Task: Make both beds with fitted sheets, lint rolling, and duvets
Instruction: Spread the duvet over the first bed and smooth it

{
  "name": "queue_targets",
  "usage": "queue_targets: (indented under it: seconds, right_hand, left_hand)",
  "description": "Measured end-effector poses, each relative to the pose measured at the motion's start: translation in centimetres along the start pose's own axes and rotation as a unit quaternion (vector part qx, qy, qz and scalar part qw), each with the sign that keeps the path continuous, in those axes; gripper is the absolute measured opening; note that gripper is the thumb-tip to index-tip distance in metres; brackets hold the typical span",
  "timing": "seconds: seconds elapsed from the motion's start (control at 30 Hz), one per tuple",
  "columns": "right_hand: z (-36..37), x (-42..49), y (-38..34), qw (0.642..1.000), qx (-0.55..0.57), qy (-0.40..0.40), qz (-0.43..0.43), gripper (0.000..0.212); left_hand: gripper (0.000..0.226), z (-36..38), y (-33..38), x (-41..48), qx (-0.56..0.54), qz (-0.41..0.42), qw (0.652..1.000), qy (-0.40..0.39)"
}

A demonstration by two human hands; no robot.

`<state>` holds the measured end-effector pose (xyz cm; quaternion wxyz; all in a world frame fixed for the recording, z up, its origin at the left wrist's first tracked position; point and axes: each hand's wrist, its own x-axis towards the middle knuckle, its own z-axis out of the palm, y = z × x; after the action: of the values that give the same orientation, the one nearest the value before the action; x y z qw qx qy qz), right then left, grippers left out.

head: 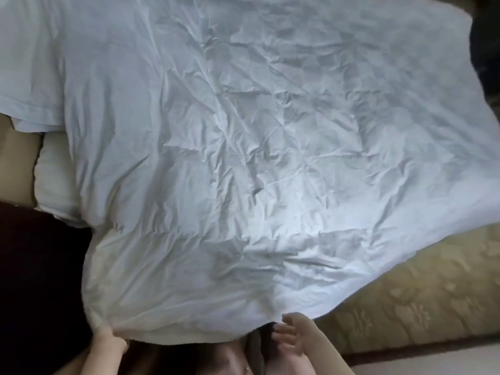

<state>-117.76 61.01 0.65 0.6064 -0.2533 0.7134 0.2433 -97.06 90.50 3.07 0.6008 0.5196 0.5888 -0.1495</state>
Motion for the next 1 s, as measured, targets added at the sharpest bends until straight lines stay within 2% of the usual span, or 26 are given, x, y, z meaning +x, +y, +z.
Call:
queue_targets:
  seconds: [0.03,0.07,0.17,0.27,0.4,0.57,0.73,1.0]
  right_hand:
    - [-0.6,0.1,-0.1,1.000,-0.022,0.007,-0.008,0.015]
    - [-1.3,0.2,-0.3,0.999,-0.028,0.010,-0.019,0.019]
    - [-3.9,0.5,-1.4,0.999,-0.029,0.012,-0.044,0.018]
    - [-7.6,0.4,-2.8,0.998,-0.004,0.010,-0.054,0.012]
    - [-14.2,1.5,-4.1,0.996,0.051,0.024,-0.063,0.015]
    - [-21.8,1.7,-6.1,0.989,0.120,0.043,-0.079,0.020]
    - [-27.7,0.6,-9.8,0.986,0.123,0.037,-0.105,0.020]
    - [-34.5,0.5,-17.2,0.981,0.116,0.074,-0.135,0.021]
  left_hand:
    - [0.044,0.3,-0.6,0.6,0.043,-0.014,0.999,0.025]
    - [0.036,0.6,-1.2,0.1,0.068,-0.025,0.997,0.018]
    - [0.038,1.8,-3.6,0.3,0.139,-0.059,0.988,-0.008]
    - [0.021,4.0,-6.6,-1.8,0.180,-0.075,0.979,-0.051]
    - [0.024,7.7,-11.4,-4.9,0.229,-0.082,0.964,-0.108]
    - [0.024,13.0,-15.6,-10.0,0.212,-0.076,0.964,-0.142]
    - [0.022,18.3,-18.7,-13.8,0.206,-0.048,0.964,-0.162]
    - [0.023,27.3,-24.2,-19.6,0.221,-0.028,0.952,-0.212]
